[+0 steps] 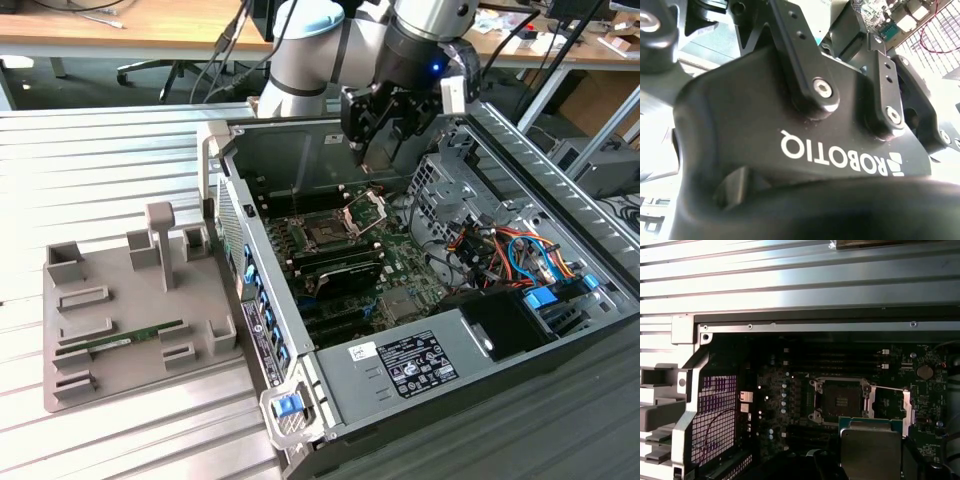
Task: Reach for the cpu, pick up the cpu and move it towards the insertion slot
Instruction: 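Pick up the cpu and move it towards the insertion slot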
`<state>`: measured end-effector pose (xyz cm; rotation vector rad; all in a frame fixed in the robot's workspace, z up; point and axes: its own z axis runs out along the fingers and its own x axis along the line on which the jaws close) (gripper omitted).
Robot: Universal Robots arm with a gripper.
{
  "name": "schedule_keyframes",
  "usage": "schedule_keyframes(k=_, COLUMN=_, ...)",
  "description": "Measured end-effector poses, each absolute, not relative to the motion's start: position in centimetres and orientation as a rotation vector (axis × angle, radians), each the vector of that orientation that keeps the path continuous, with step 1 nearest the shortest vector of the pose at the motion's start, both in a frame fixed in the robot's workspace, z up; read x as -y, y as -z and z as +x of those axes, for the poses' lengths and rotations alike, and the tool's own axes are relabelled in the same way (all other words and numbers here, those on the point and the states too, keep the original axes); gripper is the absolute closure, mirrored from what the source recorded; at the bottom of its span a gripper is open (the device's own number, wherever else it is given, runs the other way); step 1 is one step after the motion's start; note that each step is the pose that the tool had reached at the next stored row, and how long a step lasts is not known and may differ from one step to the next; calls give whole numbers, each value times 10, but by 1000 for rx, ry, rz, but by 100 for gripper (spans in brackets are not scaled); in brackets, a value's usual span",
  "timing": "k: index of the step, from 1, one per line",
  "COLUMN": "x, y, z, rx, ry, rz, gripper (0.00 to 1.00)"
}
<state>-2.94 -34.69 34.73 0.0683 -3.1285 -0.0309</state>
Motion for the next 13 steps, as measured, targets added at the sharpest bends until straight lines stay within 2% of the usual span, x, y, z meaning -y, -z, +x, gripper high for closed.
schedule_keyframes(k=13, x=346, y=-344, z=-25, rx=3129, ry=31, rz=68, gripper=45)
